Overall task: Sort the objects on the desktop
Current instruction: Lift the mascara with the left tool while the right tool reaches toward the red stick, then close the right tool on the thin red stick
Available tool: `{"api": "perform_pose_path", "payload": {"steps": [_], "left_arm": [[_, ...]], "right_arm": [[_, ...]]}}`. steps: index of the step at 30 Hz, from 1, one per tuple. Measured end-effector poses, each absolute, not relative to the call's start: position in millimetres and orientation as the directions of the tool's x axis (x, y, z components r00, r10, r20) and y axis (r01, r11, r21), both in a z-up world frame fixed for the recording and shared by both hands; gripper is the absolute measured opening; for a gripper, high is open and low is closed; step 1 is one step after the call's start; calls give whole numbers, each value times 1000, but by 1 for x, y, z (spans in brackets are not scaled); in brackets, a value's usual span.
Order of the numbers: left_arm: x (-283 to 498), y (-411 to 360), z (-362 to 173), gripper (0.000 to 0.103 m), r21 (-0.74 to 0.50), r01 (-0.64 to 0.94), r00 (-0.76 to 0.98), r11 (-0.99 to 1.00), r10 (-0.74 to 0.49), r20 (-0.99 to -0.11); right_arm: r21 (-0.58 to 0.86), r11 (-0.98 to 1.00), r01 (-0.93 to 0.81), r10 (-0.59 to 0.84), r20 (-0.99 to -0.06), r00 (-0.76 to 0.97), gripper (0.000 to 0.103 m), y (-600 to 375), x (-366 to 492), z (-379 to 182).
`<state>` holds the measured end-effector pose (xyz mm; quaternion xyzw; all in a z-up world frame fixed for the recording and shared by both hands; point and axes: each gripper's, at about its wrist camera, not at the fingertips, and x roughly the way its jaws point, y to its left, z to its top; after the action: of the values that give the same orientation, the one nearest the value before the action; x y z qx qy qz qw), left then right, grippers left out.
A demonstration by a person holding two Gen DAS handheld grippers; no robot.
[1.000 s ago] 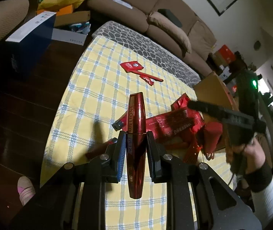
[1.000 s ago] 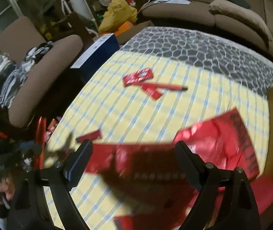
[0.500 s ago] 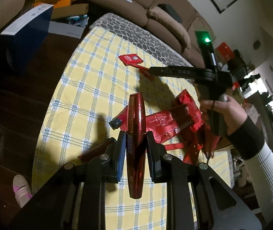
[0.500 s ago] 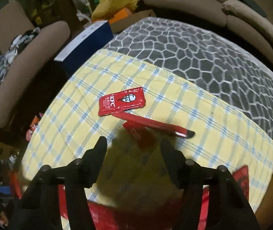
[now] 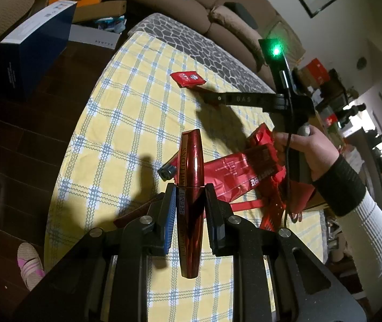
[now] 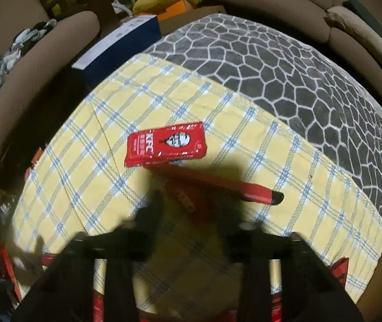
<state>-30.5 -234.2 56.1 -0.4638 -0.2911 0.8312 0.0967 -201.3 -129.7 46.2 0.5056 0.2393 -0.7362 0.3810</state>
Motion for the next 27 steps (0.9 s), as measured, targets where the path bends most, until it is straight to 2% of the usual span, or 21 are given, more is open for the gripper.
{"api": "perform_pose_path", "payload": {"steps": [3, 7, 9, 11, 19, 27], "left_arm": [[-30, -232, 56, 19, -572, 108, -549, -813, 430, -716], [-31, -231, 56, 19, -574, 105, -548, -812, 434, -715], [-31, -231, 56, 19, -574, 105, -548, -812, 435, -715], [-31, -231, 57, 19, -572, 105, -548, -813, 433, -716], [-31, -230, 57, 19, -561, 110, -552, -821, 418, -721], [-30, -223, 60, 19, -552, 99, -556, -828, 414, -720]], "right_arm": [[55, -592, 804, -329, -927, -179, 29, -129, -200, 43], [121, -594, 795, -359, -925, -127, 41, -128, -206, 43], [114, -597, 794, -354, -925, -134, 38, -129, -206, 43], [90, -594, 799, -342, -928, -150, 19, -129, -203, 44], [98, -602, 793, -354, -923, -154, 17, -111, -198, 53], [177, -598, 782, -441, -887, -137, 17, -84, -180, 87]]}}
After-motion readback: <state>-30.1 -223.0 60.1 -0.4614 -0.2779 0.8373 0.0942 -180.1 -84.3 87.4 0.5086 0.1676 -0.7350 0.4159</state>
